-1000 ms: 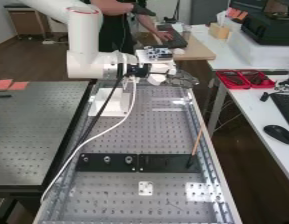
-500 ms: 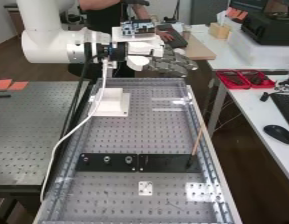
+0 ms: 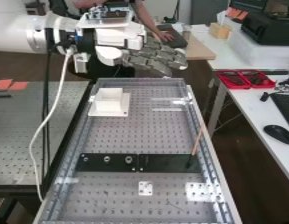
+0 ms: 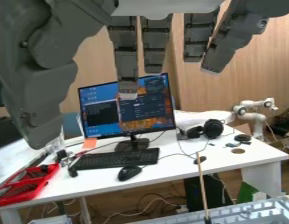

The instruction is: Grab the drill bit and place it in the clear container

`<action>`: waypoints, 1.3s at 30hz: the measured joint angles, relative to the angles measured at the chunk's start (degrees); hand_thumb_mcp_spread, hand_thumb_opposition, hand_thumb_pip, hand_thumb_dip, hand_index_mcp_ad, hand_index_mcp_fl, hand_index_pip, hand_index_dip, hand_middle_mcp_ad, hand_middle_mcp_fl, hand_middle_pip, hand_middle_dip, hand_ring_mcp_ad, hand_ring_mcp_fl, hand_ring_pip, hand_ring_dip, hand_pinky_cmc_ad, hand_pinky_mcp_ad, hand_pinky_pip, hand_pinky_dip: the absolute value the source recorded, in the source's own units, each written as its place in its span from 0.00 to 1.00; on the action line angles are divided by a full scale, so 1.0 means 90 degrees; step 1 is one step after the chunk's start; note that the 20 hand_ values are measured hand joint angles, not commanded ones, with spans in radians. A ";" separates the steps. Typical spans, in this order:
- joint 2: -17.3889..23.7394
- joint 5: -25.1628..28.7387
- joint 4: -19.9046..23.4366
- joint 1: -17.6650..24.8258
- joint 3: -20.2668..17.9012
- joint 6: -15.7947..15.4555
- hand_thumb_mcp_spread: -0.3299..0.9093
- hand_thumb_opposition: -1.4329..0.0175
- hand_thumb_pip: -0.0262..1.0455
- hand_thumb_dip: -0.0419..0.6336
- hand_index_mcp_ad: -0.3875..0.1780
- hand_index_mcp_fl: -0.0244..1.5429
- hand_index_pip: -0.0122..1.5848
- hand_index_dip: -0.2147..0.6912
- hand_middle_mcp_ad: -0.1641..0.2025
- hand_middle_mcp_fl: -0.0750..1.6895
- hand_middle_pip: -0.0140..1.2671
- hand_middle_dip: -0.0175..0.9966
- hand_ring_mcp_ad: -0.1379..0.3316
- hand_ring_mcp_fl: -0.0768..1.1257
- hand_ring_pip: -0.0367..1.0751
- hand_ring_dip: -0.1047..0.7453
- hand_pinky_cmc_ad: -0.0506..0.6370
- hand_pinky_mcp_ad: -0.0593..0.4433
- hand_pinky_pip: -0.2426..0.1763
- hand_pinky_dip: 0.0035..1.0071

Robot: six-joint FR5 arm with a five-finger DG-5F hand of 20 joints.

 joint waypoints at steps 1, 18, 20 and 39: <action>0.0010 0.0009 -0.0001 -0.0001 -0.0003 -0.0006 0.50 0.50 0.51 0.28 0.66 0.13 0.37 0.47 0.56 0.10 0.11 0.17 0.68 0.06 0.11 0.14 0.51 0.42 0.35 0.44; 0.0212 0.0193 -0.0114 -0.0025 -0.0023 -0.0132 0.50 0.50 0.49 0.25 0.69 0.15 0.33 0.53 0.59 0.10 0.11 0.17 0.70 0.07 0.11 0.14 0.51 0.44 0.32 0.47; 0.0203 0.0186 -0.0127 -0.0029 -0.0007 -0.0123 0.50 0.50 0.48 0.25 0.69 0.15 0.33 0.53 0.59 0.10 0.11 0.17 0.70 0.07 0.11 0.14 0.51 0.44 0.32 0.47; 0.0264 0.0138 0.0012 0.0001 -0.0034 -0.0085 0.50 0.50 0.46 0.25 0.69 0.15 0.32 0.53 0.59 0.10 0.11 0.17 0.70 0.07 0.11 0.14 0.51 0.45 0.33 0.47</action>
